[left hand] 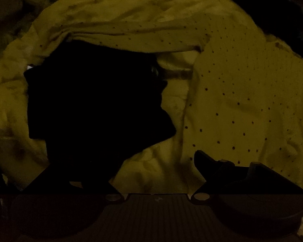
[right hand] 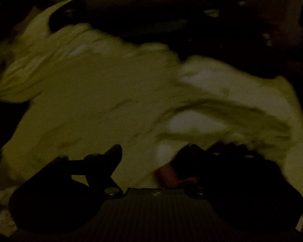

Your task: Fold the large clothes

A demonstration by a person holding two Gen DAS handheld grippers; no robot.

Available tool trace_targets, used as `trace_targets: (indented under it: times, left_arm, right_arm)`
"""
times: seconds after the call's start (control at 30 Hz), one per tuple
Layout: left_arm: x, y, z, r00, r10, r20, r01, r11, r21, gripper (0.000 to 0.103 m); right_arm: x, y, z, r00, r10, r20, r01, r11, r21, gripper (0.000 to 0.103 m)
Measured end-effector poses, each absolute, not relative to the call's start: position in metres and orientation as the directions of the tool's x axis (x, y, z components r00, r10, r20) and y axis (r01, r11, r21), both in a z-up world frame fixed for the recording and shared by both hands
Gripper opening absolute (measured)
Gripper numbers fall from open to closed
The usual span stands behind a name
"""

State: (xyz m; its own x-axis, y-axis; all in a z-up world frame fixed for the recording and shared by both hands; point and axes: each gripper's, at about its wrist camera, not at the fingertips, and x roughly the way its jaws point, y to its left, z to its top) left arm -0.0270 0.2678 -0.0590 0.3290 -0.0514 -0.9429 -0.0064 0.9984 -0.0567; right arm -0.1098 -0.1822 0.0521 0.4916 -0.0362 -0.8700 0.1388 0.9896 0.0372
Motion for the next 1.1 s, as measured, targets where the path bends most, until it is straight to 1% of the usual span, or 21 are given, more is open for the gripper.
trace_targets:
  times: [0.07, 0.2, 0.27, 0.3, 0.37, 0.43, 0.5, 0.53, 0.6, 0.67, 0.77, 0.83, 0.9, 0.93, 1.0, 1.07, 1.1]
  left_arm:
    - [-0.026, 0.266, -0.062, 0.309, -0.058, -0.949, 0.014, 0.998, -0.057, 0.103]
    - [-0.035, 0.261, -0.071, 0.294, -0.067, -0.954, 0.061, 0.997, -0.051, 0.103]
    - [-0.040, 0.260, -0.075, 0.282, -0.086, -0.956, 0.082, 0.994, -0.066, 0.103]
    - [-0.043, 0.259, -0.078, 0.274, -0.097, -0.957, 0.094, 0.993, -0.074, 0.103]
    - [-0.048, 0.258, -0.084, 0.265, -0.103, -0.959, 0.111, 0.991, -0.075, 0.103]
    - [-0.052, 0.257, -0.087, 0.260, -0.111, -0.959, 0.125, 0.989, -0.081, 0.103]
    - [-0.055, 0.258, -0.090, 0.253, -0.109, -0.961, 0.132, 0.988, -0.077, 0.103]
    - [-0.056, 0.259, -0.091, 0.254, -0.107, -0.961, 0.132, 0.988, -0.075, 0.103]
    - [-0.057, 0.261, -0.091, 0.260, -0.106, -0.960, 0.125, 0.989, -0.075, 0.103]
    - [-0.058, 0.262, -0.091, 0.262, -0.102, -0.960, 0.115, 0.991, -0.074, 0.103]
    - [-0.057, 0.264, -0.089, 0.267, -0.098, -0.959, 0.099, 0.992, -0.074, 0.103]
    - [-0.055, 0.266, -0.087, 0.272, -0.103, -0.957, 0.081, 0.993, -0.084, 0.103]
    - [-0.052, 0.267, -0.086, 0.271, -0.108, -0.957, 0.070, 0.993, -0.092, 0.103]
    - [-0.050, 0.267, -0.086, 0.267, -0.105, -0.958, 0.071, 0.993, -0.090, 0.103]
    - [-0.048, 0.265, -0.085, 0.262, -0.101, -0.960, 0.083, 0.993, -0.082, 0.103]
    - [-0.046, 0.266, -0.081, 0.263, -0.104, -0.959, 0.094, 0.992, -0.082, 0.103]
    - [-0.047, 0.268, -0.079, 0.266, -0.105, -0.958, 0.096, 0.992, -0.082, 0.103]
  right_arm:
    - [-0.115, -0.171, 0.042, 0.439, 0.020, -0.898, 0.094, 0.993, 0.068, 0.079]
    - [-0.129, -0.149, 0.025, 0.368, 0.070, -0.927, 0.047, 0.994, 0.094, 0.078]
    - [-0.137, -0.142, 0.013, 0.329, 0.073, -0.942, 0.037, 0.995, 0.090, 0.077]
    - [-0.144, -0.137, 0.010, 0.304, 0.062, -0.951, 0.037, 0.996, 0.077, 0.073]
    - [-0.150, -0.139, -0.001, 0.267, 0.051, -0.962, 0.054, 0.996, 0.068, 0.070]
    - [-0.154, -0.144, -0.011, 0.246, 0.067, -0.967, 0.097, 0.991, 0.093, 0.068]
    - [-0.159, -0.144, -0.016, 0.223, 0.107, -0.969, 0.118, 0.984, 0.136, 0.067]
    - [-0.161, -0.140, -0.018, 0.212, 0.130, -0.969, 0.097, 0.983, 0.154, 0.067]
    - [-0.166, -0.126, -0.018, 0.211, 0.155, -0.965, -0.006, 0.987, 0.158, 0.065]
    - [-0.172, -0.109, -0.015, 0.225, 0.128, -0.966, -0.129, 0.986, 0.101, 0.065]
    - [-0.179, -0.082, -0.011, 0.270, 0.051, -0.961, -0.295, 0.955, -0.033, 0.065]
    - [-0.180, -0.073, -0.007, 0.297, 0.052, -0.953, -0.361, 0.930, -0.062, 0.066]
    - [-0.179, -0.067, -0.008, 0.284, 0.078, -0.956, -0.406, 0.913, -0.046, 0.068]
    - [-0.178, -0.065, -0.013, 0.233, 0.106, -0.967, -0.445, 0.895, -0.009, 0.070]
    - [-0.182, -0.061, -0.025, 0.095, 0.117, -0.989, -0.518, 0.854, 0.051, 0.067]
    - [-0.197, -0.070, -0.028, 0.017, 0.101, -0.995, -0.528, 0.846, 0.076, 0.067]
    - [-0.209, -0.083, -0.030, -0.049, 0.096, -0.994, -0.499, 0.860, 0.108, 0.068]
